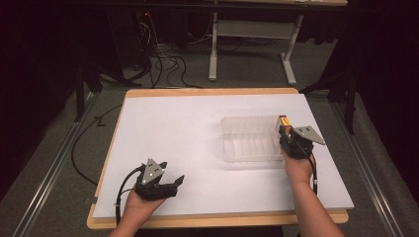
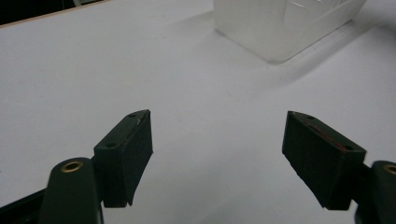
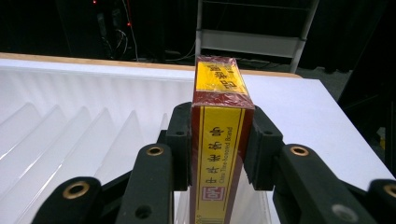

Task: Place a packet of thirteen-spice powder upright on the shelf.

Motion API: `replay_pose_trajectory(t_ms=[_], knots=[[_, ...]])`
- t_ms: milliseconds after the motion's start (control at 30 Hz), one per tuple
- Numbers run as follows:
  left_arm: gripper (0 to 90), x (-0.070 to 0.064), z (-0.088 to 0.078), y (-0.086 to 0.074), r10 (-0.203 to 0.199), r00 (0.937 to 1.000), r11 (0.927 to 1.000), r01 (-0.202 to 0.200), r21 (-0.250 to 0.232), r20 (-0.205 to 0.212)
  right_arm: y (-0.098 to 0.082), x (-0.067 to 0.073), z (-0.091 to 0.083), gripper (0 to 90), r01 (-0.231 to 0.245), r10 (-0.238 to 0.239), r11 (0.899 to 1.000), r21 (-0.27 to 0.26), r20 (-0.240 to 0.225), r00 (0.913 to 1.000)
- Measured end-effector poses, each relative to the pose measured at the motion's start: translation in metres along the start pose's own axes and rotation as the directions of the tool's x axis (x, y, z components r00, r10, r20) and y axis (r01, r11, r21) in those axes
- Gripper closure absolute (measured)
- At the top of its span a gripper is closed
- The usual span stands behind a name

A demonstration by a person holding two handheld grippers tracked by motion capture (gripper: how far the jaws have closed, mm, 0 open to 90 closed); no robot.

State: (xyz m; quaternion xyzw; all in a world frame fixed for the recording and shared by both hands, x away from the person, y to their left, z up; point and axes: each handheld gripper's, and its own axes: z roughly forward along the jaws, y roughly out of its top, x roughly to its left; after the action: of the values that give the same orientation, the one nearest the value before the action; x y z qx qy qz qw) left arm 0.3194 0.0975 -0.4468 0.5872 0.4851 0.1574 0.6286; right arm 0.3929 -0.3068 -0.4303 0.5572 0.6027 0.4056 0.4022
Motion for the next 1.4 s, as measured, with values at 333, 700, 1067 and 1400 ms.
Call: replay_pose_trajectory(t_ms=[333,700,1067,1400], knots=[[24.8,-0.001,0.001,-0.001,-0.002,1.0,1.0,0.002,0.003,0.002,-0.001,-0.003,-0.002,67.7,-0.014,0.014,1.0,0.012,-0.018,0.9997],[24.8,-0.001,0.001,0.0,-0.002,1.0,1.0,0.002,0.005,0.003,0.002,-0.003,-0.004,58.2,-0.018,0.019,0.999,0.03,-0.043,0.9989],[24.8,-0.002,0.001,-0.001,-0.001,1.0,1.0,0.001,0.01,0.005,0.007,-0.004,-0.008,39.8,-0.021,0.026,0.998,0.055,-0.101,0.9945],[24.7,-0.002,0.002,-0.002,-0.008,1.0,0.9999,0.008,0.01,0.004,0.009,-0.007,-0.021,32.4,-0.018,0.027,0.998,0.063,-0.151,0.9882]])
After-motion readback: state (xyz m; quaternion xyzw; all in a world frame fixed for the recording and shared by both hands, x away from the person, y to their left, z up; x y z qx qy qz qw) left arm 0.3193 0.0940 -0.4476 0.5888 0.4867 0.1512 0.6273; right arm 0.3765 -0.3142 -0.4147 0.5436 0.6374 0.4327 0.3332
